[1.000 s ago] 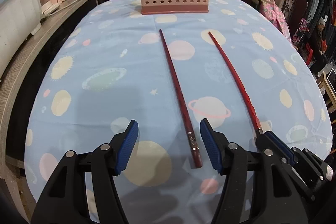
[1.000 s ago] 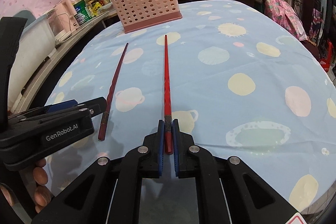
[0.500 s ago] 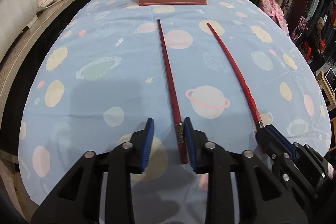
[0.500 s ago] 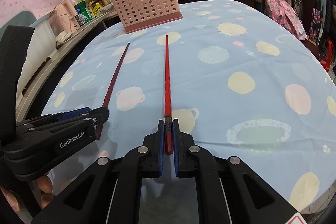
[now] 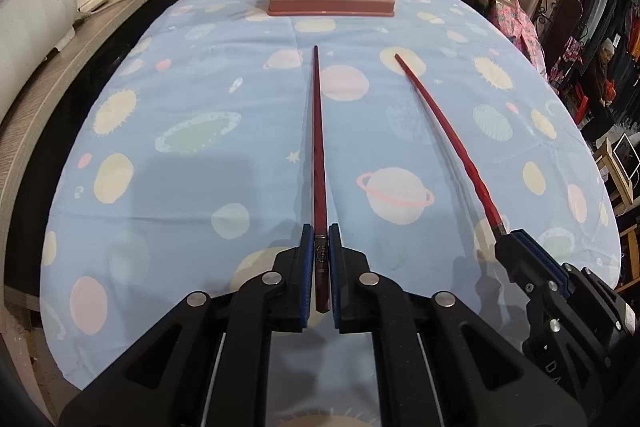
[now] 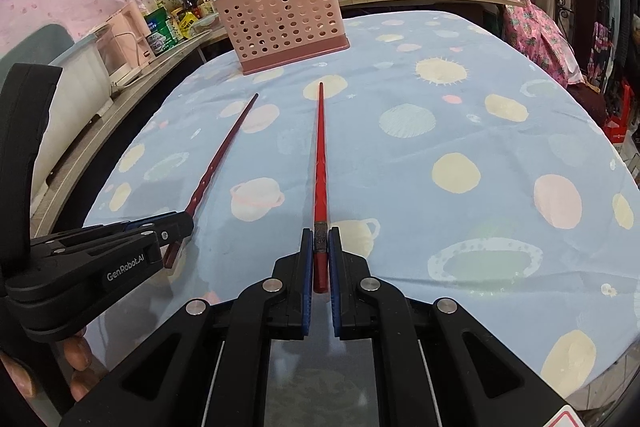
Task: Organize utensils
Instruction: 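Lift both held chopsticks and carry them over the pink holder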
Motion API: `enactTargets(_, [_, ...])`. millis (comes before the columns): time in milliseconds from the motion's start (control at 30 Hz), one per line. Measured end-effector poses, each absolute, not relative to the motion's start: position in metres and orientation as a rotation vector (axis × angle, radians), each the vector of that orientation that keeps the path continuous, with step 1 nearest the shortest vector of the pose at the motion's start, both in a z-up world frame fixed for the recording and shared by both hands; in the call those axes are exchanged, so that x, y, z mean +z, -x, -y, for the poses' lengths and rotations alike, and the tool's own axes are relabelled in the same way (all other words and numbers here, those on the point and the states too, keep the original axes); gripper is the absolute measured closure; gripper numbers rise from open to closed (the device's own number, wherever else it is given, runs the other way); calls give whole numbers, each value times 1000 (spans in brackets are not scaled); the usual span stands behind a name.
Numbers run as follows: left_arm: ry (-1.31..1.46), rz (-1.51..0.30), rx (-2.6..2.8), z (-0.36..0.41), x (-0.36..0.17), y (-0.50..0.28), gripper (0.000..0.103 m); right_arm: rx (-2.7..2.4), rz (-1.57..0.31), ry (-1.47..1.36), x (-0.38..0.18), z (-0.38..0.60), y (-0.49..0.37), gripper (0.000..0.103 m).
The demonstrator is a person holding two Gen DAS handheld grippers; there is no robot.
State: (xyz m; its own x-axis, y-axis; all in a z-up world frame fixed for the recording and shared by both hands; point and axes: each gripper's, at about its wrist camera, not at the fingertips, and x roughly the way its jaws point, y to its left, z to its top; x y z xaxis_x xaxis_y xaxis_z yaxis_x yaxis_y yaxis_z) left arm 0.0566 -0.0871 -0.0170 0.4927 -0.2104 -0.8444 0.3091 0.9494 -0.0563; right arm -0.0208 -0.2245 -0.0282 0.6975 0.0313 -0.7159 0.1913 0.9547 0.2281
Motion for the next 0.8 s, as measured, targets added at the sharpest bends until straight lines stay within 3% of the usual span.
enactTargets(800, [-81,-686,-273,66,113,-72,96,-68,-516,-297,99,244,-13,96])
